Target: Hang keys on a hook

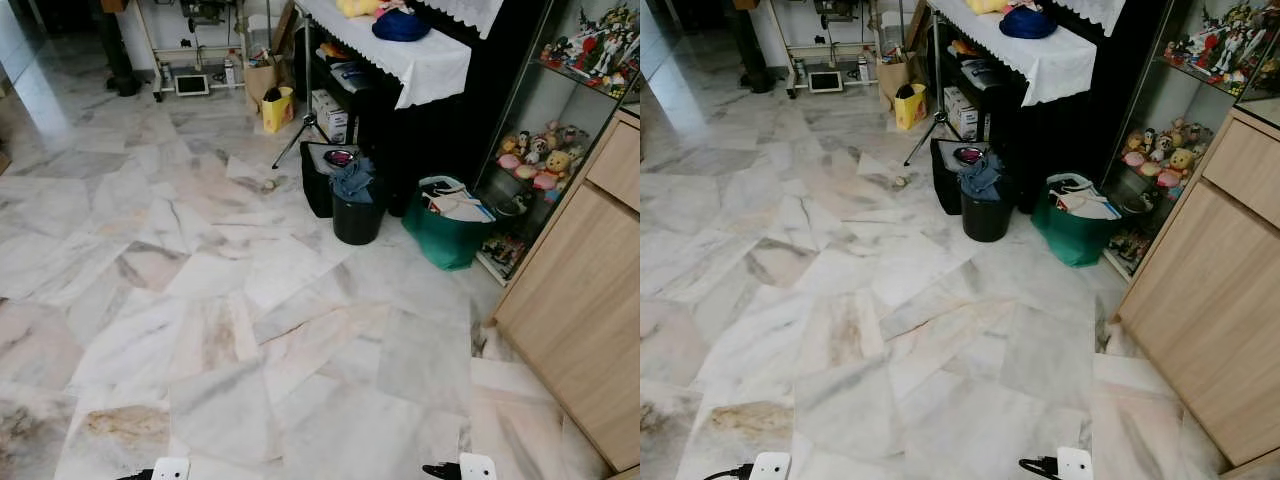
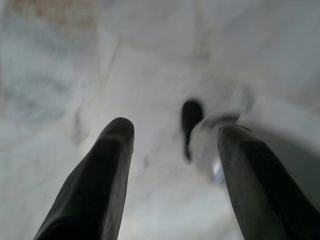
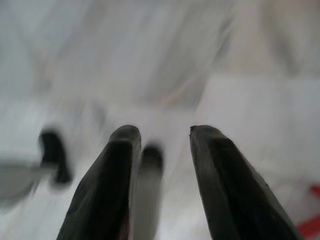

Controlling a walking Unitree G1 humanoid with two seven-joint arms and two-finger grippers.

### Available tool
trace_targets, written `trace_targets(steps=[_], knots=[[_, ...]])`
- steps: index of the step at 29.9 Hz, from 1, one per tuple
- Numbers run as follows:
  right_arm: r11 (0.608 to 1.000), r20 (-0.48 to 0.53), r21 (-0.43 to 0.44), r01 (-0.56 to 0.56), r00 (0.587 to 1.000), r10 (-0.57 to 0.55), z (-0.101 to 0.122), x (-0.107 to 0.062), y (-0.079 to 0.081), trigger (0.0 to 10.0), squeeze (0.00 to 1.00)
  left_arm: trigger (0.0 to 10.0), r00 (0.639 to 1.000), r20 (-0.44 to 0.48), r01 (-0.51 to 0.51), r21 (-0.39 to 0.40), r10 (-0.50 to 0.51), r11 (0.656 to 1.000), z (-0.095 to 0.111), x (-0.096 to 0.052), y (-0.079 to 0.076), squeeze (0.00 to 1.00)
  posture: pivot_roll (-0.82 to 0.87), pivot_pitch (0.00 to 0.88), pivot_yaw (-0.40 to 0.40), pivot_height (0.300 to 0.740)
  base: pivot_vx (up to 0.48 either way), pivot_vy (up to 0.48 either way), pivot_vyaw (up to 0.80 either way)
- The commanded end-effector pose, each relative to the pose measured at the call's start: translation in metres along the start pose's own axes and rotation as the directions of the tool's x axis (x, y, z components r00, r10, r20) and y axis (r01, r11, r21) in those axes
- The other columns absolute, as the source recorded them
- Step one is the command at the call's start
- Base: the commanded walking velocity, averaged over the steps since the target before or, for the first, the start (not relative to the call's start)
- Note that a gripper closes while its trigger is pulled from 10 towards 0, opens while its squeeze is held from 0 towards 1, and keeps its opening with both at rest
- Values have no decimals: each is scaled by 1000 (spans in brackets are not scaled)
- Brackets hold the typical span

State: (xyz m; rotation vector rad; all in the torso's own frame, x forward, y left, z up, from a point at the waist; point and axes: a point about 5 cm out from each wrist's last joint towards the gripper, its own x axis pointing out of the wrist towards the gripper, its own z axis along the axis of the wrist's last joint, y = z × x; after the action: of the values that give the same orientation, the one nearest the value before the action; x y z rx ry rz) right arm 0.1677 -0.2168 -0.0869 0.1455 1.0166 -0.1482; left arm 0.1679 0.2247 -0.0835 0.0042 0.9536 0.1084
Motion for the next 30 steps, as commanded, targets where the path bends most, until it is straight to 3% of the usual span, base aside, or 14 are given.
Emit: trace_targets(steps=[1, 9, 16, 22, 26, 30], knots=[[1000, 53, -4, -23, 998, 23, 15, 0, -2, 10000, 0, 10000, 1000, 6, 16, -17, -16, 1000, 4, 1, -2, 0, 44, 0, -35, 729, 0, 0, 0], [993, 42, -92, -70, 996, 75, 17, 0, -1, 10000, 0, 10000, 999, -3, 35, 5, -35, 999, 1, 1, -5, 0, 51, 0, -46, 729, 0, 0, 0], [996, 48, -53, -75, 996, 77, 16, 0, 0, 10000, 0, 10000, 999, 0, 42, 26, -42, 999, 2, 1, -7, 0, 53, 0, -37, 729, 0, 0, 0], [998, 58, 35, -46, 997, 44, 11, 0, 0, 10000, 0, 10000, 1000, -5, 31, 20, -31, 999, 0, 0, -5, 0, 41, 0, -23, 729, 0, 0, 0], [999, 35, 32, -33, 999, 31, 9, 0, -1, 10000, 0, 10000, 1000, -9, 17, 10, -16, 1000, -1, 0, -3, 0, 43, 0, -21, 729, 0, 0, 0], [999, 7, 43, -16, 1000, 15, 5, 0, -1, 10000, 0, 10000, 1000, -5, 19, -1, -19, 1000, -2, 0, -2, 0, 34, 0, -15, 729, 0, 0, -784]])
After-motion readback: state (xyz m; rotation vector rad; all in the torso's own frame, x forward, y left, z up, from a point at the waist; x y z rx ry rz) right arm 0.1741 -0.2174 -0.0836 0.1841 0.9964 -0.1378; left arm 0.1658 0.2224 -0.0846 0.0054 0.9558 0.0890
